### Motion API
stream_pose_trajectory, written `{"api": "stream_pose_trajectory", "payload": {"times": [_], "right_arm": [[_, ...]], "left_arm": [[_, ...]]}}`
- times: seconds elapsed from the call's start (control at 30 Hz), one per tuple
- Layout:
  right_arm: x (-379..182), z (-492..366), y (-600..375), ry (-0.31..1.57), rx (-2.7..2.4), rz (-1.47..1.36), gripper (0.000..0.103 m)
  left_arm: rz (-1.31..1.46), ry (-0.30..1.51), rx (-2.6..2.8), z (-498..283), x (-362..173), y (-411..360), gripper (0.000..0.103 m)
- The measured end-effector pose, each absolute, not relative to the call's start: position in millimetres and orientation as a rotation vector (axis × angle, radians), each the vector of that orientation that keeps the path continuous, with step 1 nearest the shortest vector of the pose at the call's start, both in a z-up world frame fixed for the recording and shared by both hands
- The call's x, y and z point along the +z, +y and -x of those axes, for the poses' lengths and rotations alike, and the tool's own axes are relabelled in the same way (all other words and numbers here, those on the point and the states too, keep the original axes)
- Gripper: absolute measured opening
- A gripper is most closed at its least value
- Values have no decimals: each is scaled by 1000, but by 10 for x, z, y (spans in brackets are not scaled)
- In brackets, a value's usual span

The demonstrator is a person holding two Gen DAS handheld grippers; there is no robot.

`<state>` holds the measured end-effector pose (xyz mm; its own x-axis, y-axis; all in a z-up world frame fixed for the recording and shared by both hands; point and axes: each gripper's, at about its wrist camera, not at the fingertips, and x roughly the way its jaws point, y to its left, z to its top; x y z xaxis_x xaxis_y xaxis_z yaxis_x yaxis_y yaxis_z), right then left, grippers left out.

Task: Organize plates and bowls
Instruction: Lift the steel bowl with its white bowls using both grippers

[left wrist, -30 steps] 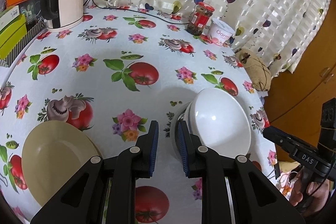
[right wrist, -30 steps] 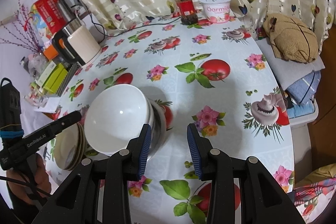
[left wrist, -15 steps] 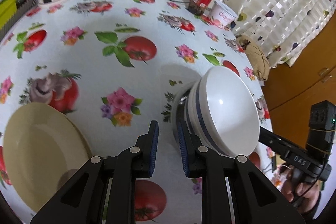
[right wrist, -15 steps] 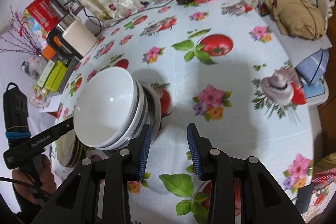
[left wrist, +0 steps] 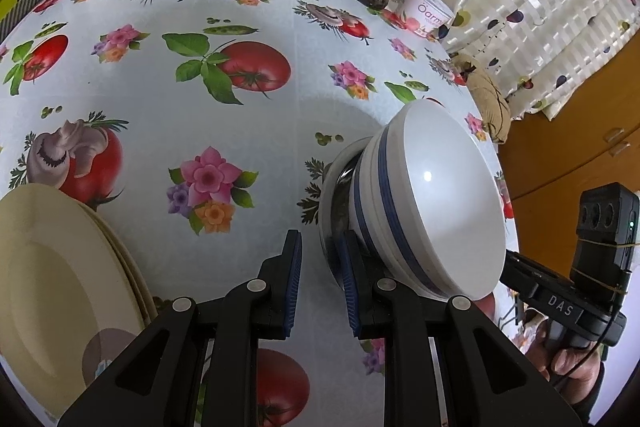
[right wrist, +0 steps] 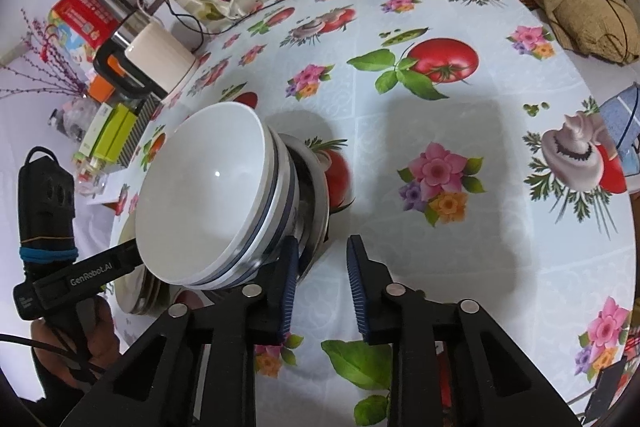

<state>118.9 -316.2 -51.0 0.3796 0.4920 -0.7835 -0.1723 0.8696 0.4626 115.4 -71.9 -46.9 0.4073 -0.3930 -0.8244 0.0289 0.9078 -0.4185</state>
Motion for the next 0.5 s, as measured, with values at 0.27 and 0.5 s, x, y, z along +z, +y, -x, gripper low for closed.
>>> {"api": "stream_pose_trajectory", "payload": {"times": [0.27,0.5], "right_arm": [[-550,-1243,-3106,1116,462,-347,16],[-544,-1240,-3099,1106,457,-342,14]], "left_arm": [[366,1142,-305,-1174,-535,-781,13],[340,1118,-306,-1148,-505,-805,13]]}}
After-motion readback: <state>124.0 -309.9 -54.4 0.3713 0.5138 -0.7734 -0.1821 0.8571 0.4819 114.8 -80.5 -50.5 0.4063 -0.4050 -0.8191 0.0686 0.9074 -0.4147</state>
